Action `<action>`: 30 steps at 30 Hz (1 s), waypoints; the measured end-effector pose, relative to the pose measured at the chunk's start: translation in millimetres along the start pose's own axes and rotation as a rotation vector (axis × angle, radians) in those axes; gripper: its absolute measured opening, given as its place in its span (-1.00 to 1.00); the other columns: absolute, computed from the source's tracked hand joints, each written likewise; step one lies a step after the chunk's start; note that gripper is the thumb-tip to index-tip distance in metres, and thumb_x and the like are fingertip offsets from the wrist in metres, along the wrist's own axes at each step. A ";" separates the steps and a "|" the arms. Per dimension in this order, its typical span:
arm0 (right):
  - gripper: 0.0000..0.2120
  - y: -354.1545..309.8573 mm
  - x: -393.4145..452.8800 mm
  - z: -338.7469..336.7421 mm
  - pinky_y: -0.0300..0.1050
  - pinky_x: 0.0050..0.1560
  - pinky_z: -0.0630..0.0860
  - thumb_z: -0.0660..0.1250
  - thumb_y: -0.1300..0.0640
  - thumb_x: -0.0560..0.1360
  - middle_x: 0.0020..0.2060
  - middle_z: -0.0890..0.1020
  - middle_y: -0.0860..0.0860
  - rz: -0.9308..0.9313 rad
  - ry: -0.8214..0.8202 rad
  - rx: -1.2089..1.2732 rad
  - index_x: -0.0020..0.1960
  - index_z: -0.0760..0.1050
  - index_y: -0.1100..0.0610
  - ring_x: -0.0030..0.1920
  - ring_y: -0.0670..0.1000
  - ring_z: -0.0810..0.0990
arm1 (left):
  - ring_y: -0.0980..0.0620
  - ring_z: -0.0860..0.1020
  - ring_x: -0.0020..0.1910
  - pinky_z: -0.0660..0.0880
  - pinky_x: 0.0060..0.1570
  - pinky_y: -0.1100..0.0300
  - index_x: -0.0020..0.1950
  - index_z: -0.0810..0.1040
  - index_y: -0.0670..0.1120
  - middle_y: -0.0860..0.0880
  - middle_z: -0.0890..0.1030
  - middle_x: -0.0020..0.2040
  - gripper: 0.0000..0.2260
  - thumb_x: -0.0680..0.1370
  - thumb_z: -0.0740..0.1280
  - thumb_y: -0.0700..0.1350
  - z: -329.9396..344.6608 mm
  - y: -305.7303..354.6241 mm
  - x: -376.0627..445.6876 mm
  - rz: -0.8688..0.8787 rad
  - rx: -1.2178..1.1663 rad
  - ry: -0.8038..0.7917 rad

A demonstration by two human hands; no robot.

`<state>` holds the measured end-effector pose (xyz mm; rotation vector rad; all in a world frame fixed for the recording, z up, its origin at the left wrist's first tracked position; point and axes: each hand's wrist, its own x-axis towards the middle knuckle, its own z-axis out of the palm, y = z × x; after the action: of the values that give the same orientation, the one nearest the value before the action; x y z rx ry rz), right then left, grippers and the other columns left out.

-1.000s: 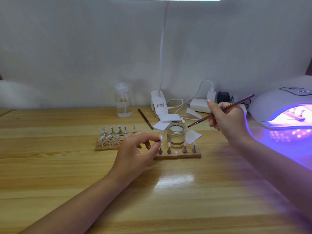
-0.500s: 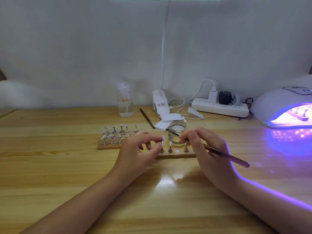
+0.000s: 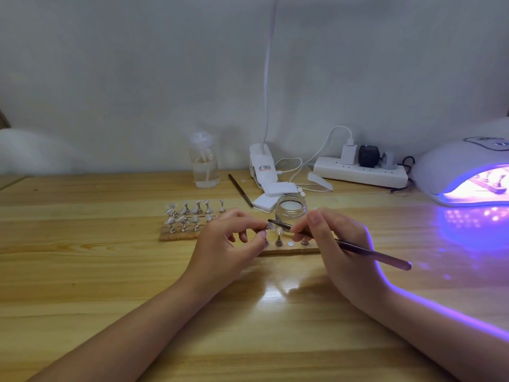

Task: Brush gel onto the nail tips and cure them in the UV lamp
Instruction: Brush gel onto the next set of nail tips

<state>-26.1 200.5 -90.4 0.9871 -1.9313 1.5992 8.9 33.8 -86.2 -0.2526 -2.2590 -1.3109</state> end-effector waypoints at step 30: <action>-0.61 2.5 -1.3 1.3 -0.34 -0.32 0.40 0.07 -0.05 0.49 -0.48 0.56 -0.03 0.091 0.088 0.207 -0.38 0.51 0.06 -0.42 -0.13 0.49 | 0.18 0.40 -0.32 0.34 -0.28 0.21 -0.17 0.62 0.12 0.08 0.59 -0.23 -0.73 0.40 0.41 -0.29 -0.7 0.2 0.3 -0.013 -0.003 0.002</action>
<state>-27.0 199.7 -93.2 0.9011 -1.8028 1.8917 9.0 33.2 -85.7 -0.2377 -2.2606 -1.3206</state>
